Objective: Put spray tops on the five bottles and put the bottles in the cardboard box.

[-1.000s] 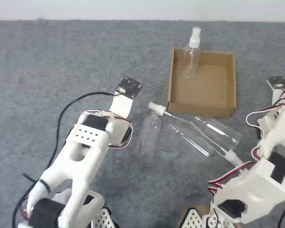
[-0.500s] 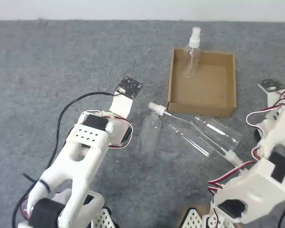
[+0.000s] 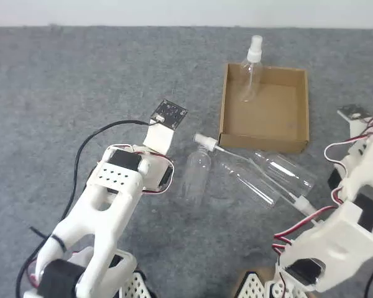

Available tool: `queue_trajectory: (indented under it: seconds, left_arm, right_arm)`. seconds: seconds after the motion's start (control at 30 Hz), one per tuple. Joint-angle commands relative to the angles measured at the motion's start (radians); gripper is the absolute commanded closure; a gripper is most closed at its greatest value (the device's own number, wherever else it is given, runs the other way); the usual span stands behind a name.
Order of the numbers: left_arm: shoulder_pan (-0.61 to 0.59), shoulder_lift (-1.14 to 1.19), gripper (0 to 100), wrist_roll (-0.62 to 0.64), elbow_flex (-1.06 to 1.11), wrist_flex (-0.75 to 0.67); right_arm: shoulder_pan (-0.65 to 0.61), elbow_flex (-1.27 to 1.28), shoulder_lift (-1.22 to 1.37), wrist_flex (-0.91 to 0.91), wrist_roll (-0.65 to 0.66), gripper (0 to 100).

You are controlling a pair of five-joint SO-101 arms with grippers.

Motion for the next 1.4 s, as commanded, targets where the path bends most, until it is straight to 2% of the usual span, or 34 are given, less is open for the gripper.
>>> queue_trajectory:
  seconds: [0.0, 0.17, 0.3, 0.5, 0.63, 0.8, 0.9, 1.07, 1.2, 1.37]
  left_arm:
    - [-0.005, -0.061, 99, 0.009, -0.039, -0.018]
    - [-0.006, -0.189, 99, 0.046, -0.113, 0.028]
    - [-0.006, -0.364, 99, 0.055, -0.206, 0.133]
    - [-0.064, -0.516, 99, 0.057, -0.432, 0.279]
    - [-0.160, -0.528, 99, 0.071, -0.584, 0.293]
    - [-0.229, -0.528, 99, 0.230, -0.753, 0.292]
    - [-0.232, -0.528, 99, 0.322, -0.822, 0.270]
    - [-0.233, -0.528, 99, 0.470, -0.805, 0.146]
    - [-0.235, -0.528, 99, 0.549, -0.740, 0.063]
    - [-0.235, -0.528, 99, 0.569, -0.641, -0.009]
  right_arm:
    - [-0.007, -0.123, -0.133, 0.096, -0.071, 99.5]
    - [-0.104, -0.092, -0.363, 0.128, -0.193, 99.3]
    - [-0.257, 0.044, -0.590, 0.119, -0.284, 99.3]
    - [-0.638, 0.259, -0.914, 0.107, -0.471, 99.3]
    - [-0.937, 0.402, -1.059, -0.018, -0.608, 99.3]
    - [-1.188, 0.514, -1.073, -0.183, -0.715, 99.3]
    - [-1.285, 0.571, -1.043, -0.297, -0.752, 99.3]
    - [-1.412, 0.687, -1.029, -0.478, -0.752, 99.3]
    - [-1.429, 0.738, -1.038, -0.564, -0.750, 99.3]
    - [-1.446, 0.798, -1.072, -0.622, -0.750, 99.3]
